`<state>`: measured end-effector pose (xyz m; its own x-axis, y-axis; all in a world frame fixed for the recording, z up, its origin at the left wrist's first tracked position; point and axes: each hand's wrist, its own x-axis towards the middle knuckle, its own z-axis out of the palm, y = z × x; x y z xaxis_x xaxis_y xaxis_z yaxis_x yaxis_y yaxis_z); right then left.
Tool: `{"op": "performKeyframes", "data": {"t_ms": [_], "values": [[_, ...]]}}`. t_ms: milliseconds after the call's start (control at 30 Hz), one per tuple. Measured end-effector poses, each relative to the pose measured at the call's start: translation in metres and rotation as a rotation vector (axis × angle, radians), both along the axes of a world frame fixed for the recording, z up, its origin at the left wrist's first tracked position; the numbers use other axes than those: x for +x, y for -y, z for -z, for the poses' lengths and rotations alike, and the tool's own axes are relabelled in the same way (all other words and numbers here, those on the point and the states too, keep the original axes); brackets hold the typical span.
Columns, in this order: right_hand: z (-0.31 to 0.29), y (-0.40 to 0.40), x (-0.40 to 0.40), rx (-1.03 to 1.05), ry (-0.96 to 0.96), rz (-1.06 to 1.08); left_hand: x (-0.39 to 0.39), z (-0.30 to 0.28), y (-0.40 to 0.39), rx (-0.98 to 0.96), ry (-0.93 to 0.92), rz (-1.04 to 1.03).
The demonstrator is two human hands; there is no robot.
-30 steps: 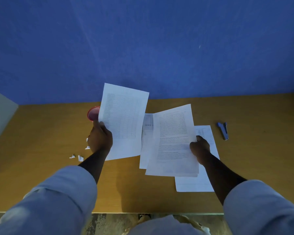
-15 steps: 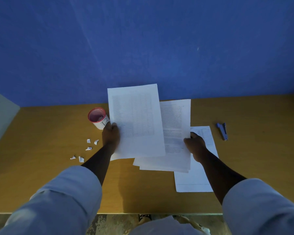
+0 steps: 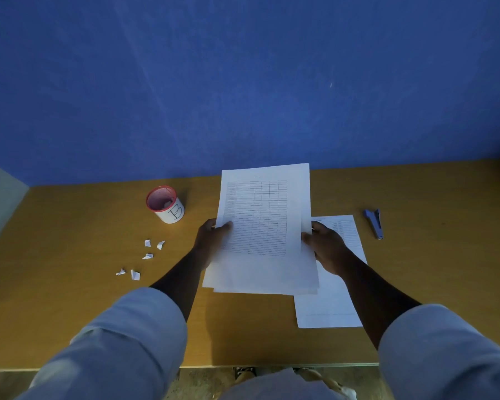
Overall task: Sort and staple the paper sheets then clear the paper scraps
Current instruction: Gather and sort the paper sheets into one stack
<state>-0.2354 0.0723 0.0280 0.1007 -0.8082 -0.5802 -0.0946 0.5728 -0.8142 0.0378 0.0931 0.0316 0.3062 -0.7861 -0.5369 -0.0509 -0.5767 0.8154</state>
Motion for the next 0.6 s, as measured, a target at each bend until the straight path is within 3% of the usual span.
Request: {"op": "performKeyframes", "data": {"t_ms": [133,400,600], "values": [[-0.004,0.001,0.002,-0.002,0.036,-0.07,-0.009,0.001,0.002,-0.014,-0.115,0.028],[-0.003,0.008,0.001,0.097,0.185,-0.003,-0.023,0.003,0.013,0.005,-0.002,0.092],[-0.001,0.009,-0.002,-0.015,-0.177,0.006,-0.031,0.024,0.018,0.02,-0.051,0.068]]}}
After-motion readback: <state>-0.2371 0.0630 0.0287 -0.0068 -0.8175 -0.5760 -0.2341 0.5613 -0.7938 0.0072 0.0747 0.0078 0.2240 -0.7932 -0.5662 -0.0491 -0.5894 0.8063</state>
